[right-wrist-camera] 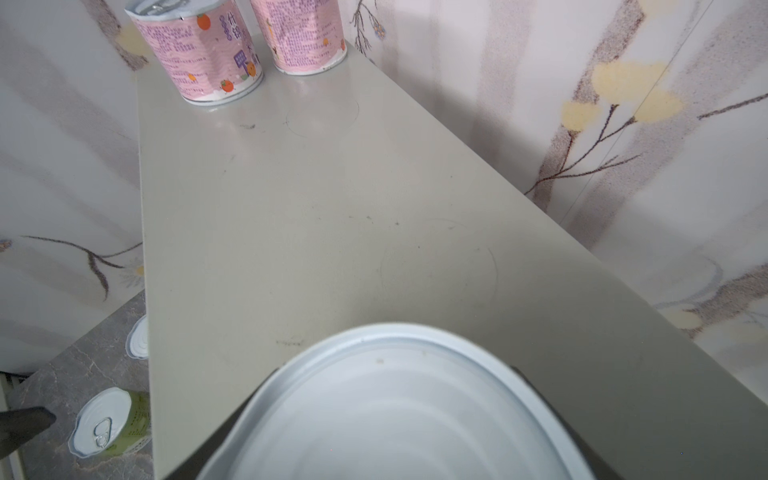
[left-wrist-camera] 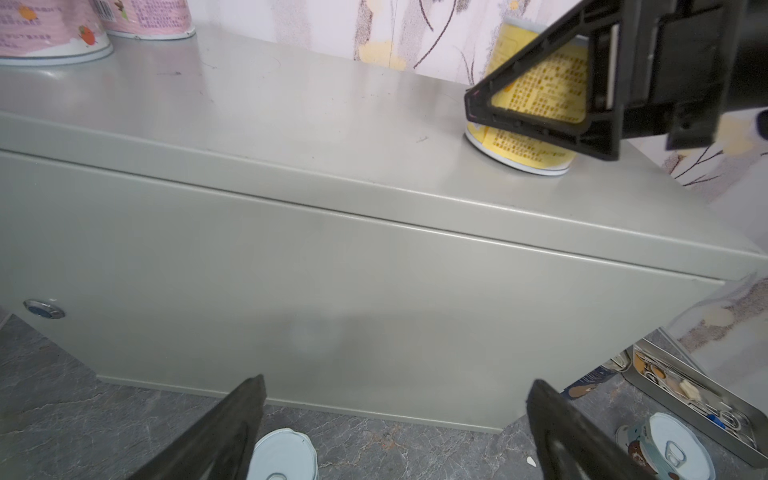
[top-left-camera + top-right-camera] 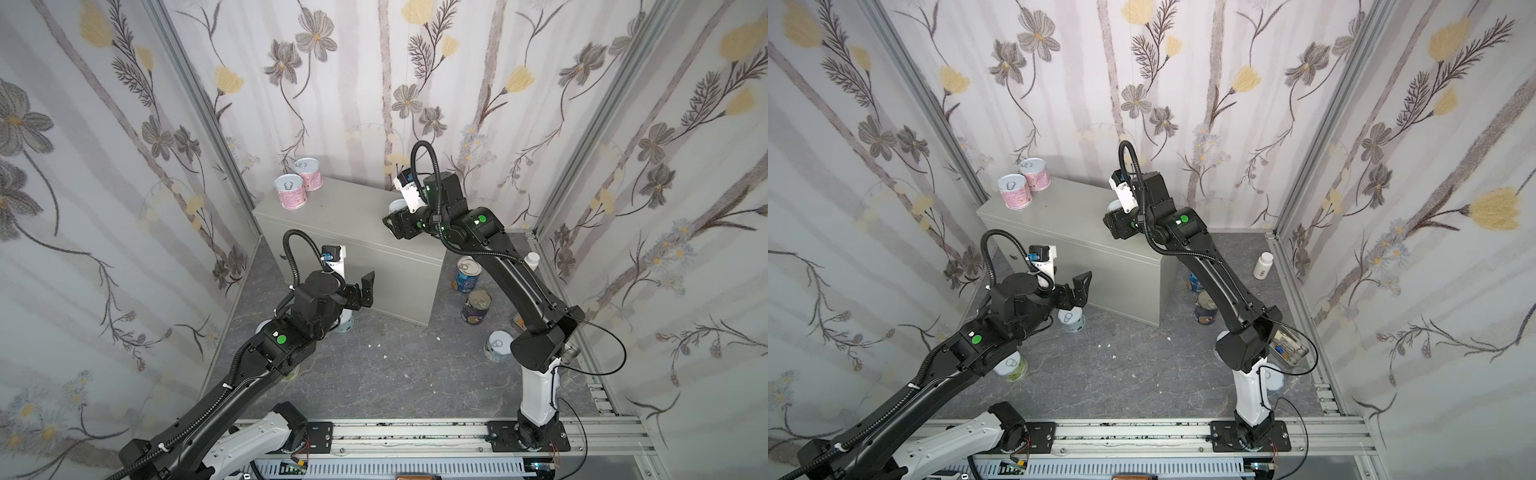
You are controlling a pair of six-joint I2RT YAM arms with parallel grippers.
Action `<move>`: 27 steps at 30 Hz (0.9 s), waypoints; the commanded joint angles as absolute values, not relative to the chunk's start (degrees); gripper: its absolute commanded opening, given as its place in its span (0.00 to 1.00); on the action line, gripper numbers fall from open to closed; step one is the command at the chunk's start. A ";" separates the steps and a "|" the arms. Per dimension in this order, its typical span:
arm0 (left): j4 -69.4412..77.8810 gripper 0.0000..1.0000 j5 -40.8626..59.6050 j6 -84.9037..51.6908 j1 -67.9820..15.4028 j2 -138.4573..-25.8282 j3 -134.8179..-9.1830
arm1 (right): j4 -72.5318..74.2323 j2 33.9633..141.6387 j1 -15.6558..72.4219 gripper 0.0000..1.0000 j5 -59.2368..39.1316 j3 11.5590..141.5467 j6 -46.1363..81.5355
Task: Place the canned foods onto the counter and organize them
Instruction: 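Carry the yellow can toward the pink cans and lower it onto the cabinet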
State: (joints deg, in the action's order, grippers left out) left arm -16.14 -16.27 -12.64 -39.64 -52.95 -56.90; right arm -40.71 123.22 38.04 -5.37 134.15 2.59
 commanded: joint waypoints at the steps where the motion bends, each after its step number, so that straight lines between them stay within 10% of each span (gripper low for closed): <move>1: -14.24 1.00 -16.29 -12.93 -39.55 -51.75 -56.18 | -37.89 125.08 38.57 0.73 -7.41 134.21 4.78; 27: -15.03 1.00 -17.82 -9.15 -38.94 -49.89 -58.42 | -25.41 129.40 40.66 1.00 -11.76 134.24 4.27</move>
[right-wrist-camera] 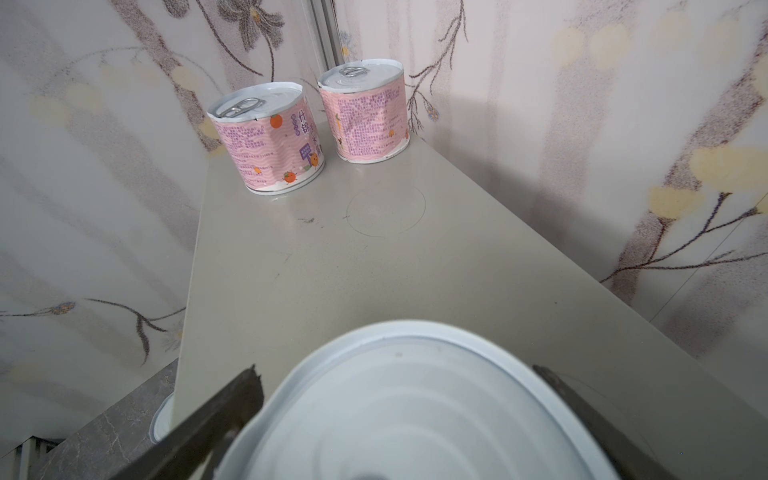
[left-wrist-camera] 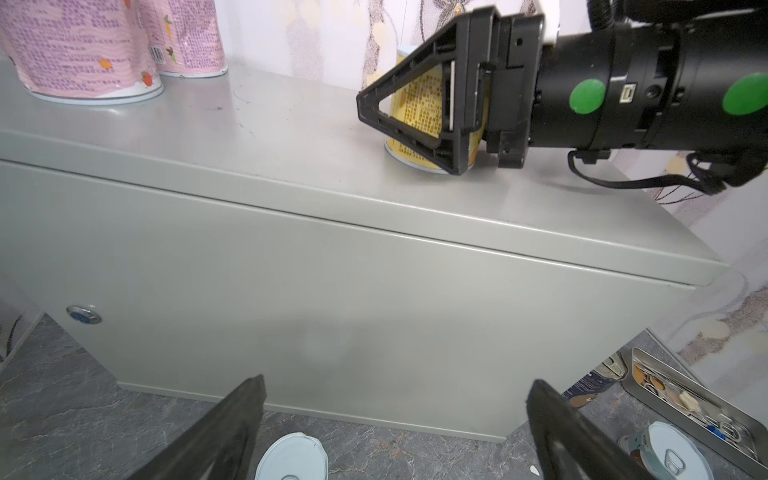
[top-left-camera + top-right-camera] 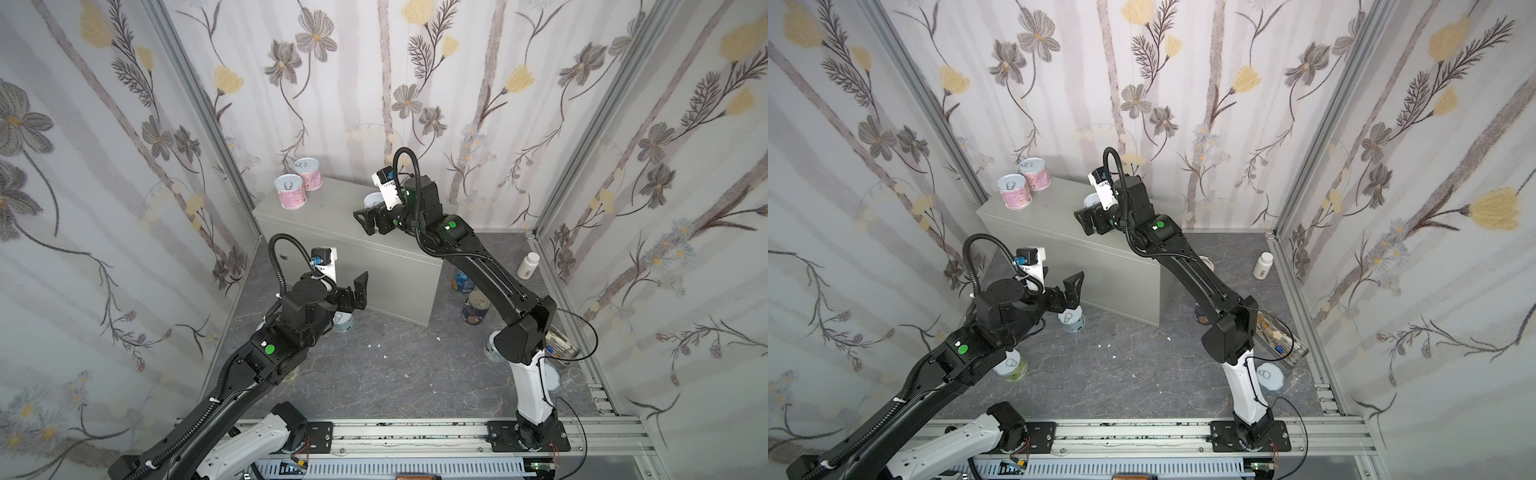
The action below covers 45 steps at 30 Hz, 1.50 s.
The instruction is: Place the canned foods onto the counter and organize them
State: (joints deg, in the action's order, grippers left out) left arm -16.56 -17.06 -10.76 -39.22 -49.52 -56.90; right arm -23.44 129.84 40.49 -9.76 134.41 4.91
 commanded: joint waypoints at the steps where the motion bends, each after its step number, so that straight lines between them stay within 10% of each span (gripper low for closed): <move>1: -15.03 1.00 -17.29 -8.62 -38.64 -50.43 -59.32 | -25.20 128.91 40.61 1.00 -12.24 134.21 4.14; 24: -13.77 1.00 2.27 -5.91 -30.48 -68.43 -77.50 | -27.86 113.86 37.98 1.00 -12.04 131.96 3.27; 45: -11.69 1.00 1.15 -4.84 -28.37 -85.02 -89.53 | -8.99 78.67 36.63 1.00 -6.74 88.93 5.21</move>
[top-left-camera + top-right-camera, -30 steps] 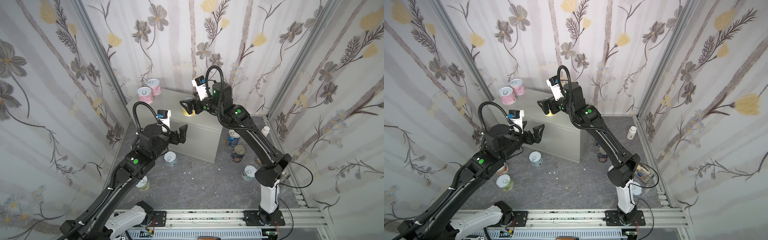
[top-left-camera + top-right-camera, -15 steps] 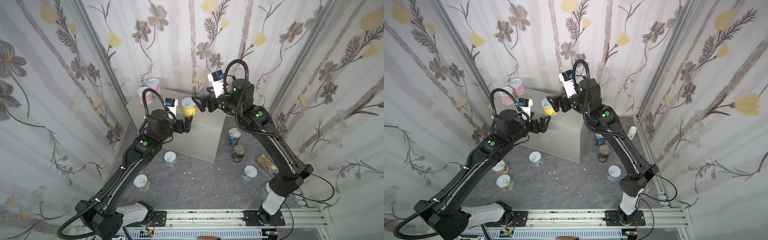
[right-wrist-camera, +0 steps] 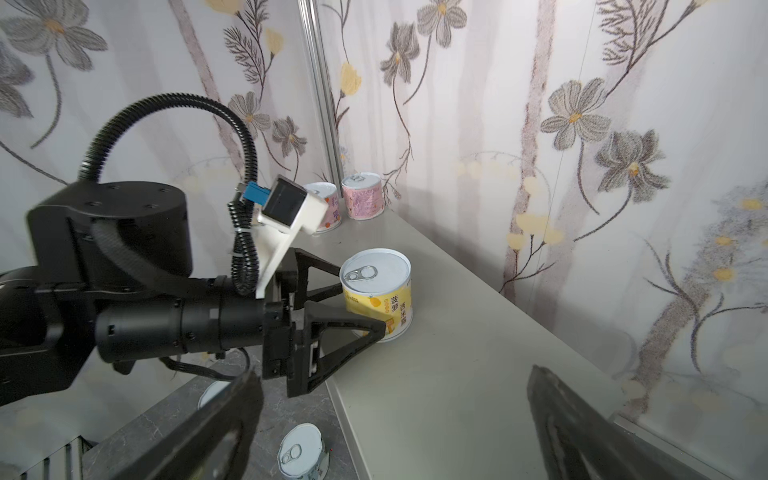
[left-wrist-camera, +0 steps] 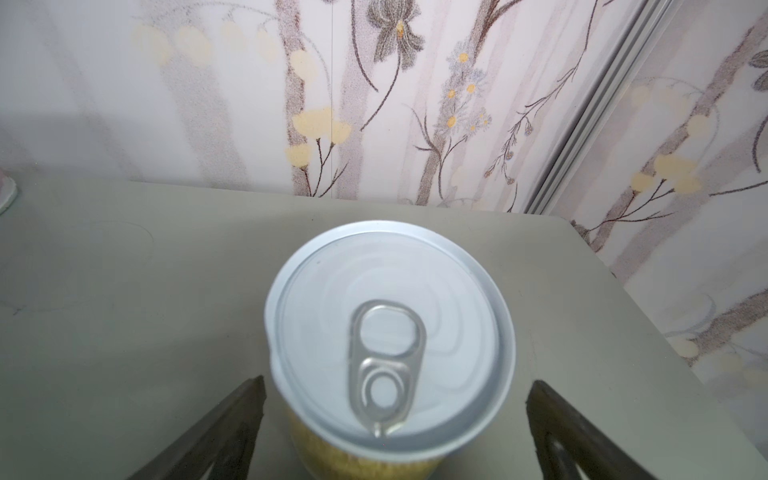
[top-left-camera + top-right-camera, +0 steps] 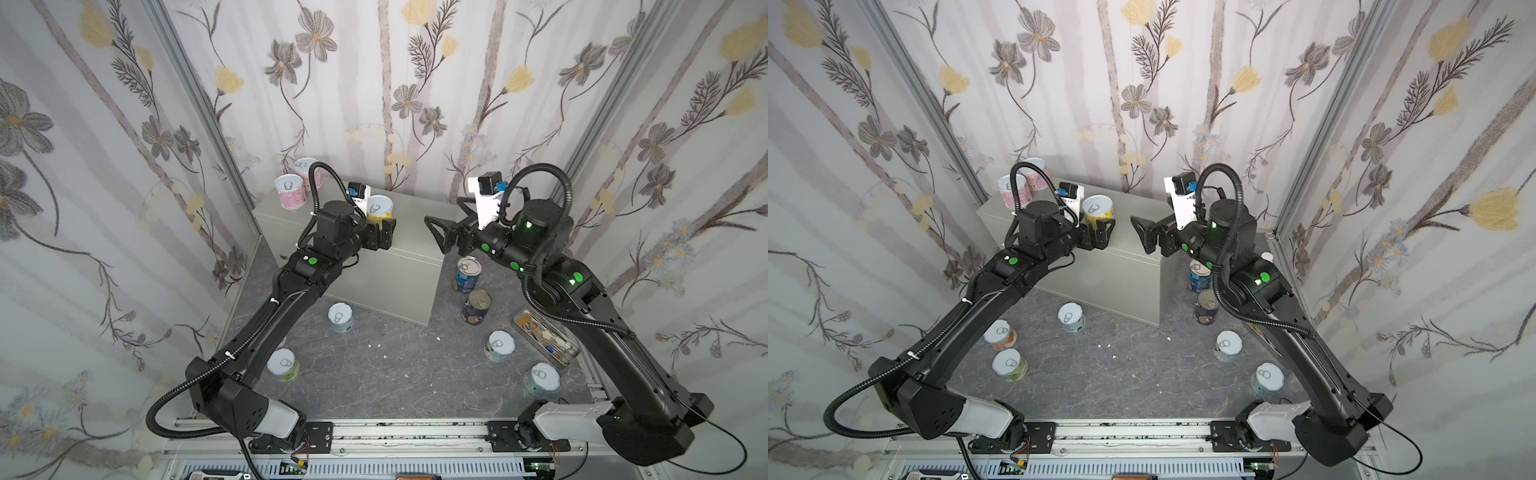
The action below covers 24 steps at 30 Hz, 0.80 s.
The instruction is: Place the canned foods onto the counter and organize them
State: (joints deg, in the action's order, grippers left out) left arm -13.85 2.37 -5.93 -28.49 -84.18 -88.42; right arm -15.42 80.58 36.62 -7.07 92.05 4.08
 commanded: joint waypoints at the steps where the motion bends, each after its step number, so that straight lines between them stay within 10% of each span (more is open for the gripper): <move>1: -11.61 1.00 0.85 -4.83 -28.39 -85.55 -89.88 | -8.57 77.83 36.57 1.00 -6.69 87.72 5.33; 24: -8.40 0.78 -11.85 -5.40 -28.48 -93.80 -94.71 | -9.13 77.86 36.57 1.00 -7.74 82.77 8.08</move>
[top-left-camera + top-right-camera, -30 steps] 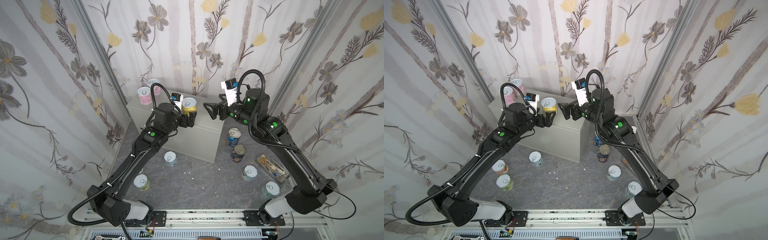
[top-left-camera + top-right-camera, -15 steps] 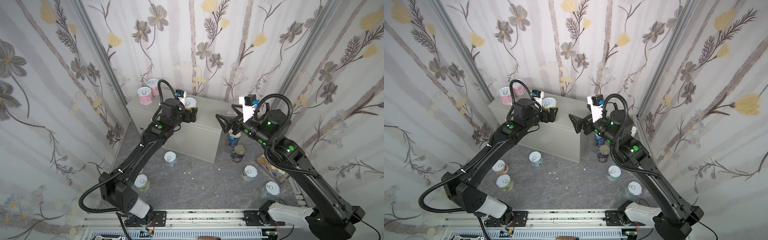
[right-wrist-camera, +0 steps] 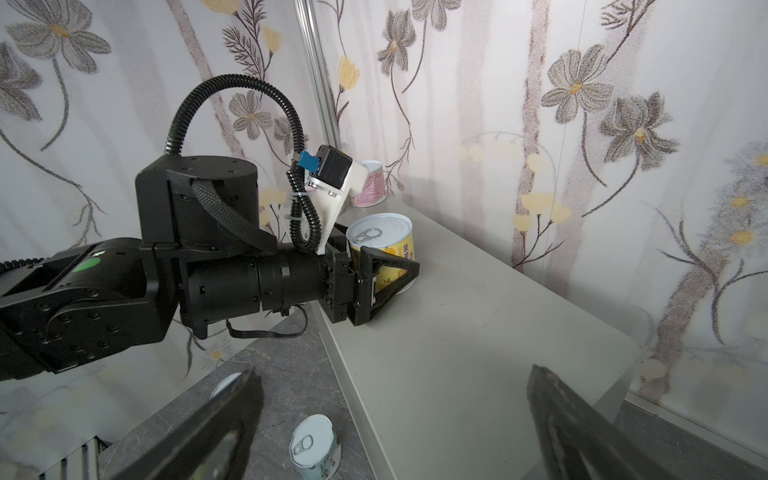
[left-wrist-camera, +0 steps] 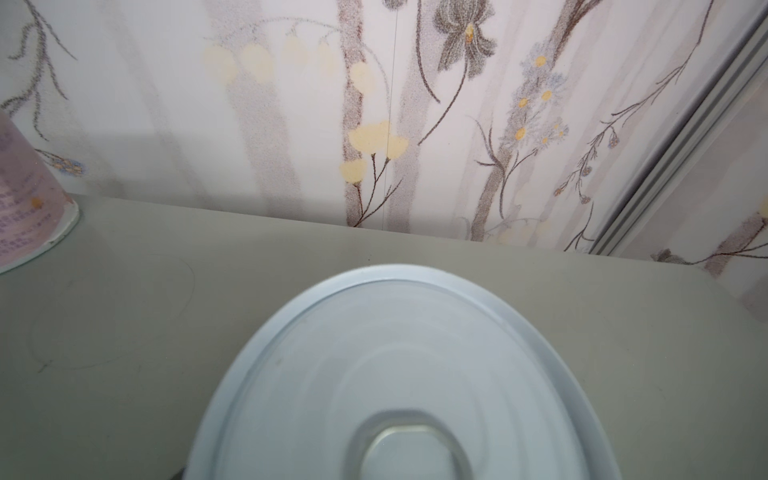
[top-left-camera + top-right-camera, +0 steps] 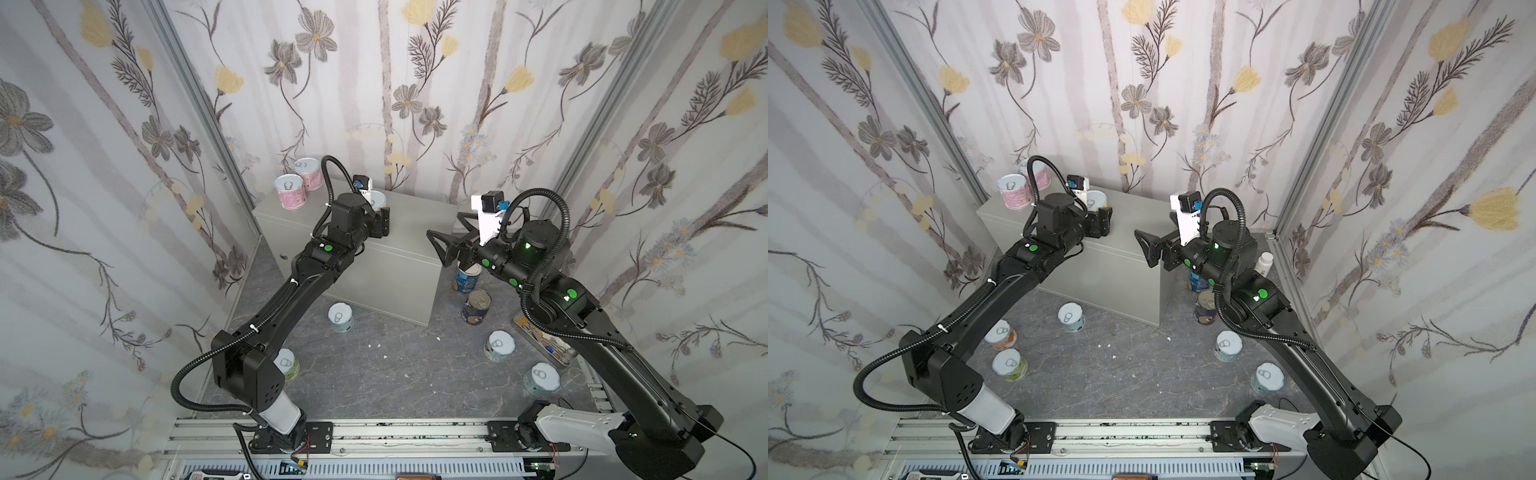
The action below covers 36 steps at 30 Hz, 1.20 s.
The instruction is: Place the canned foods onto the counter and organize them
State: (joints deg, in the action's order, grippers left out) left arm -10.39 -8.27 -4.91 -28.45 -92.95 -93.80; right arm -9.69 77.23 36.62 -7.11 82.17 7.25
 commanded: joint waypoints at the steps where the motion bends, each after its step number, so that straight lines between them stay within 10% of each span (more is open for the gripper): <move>1: -8.26 0.77 -12.92 -5.45 -28.48 -94.36 -95.20 | -9.66 78.09 36.57 1.00 -7.74 82.92 8.25; 36: -3.10 0.77 -23.52 -10.01 -19.17 -107.88 -104.94 | -27.05 88.84 38.34 1.00 -6.55 98.68 8.27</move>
State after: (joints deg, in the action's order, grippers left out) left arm -0.78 -24.38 -7.05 -19.59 -106.65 -104.49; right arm -26.26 88.18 38.15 -7.07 97.82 8.51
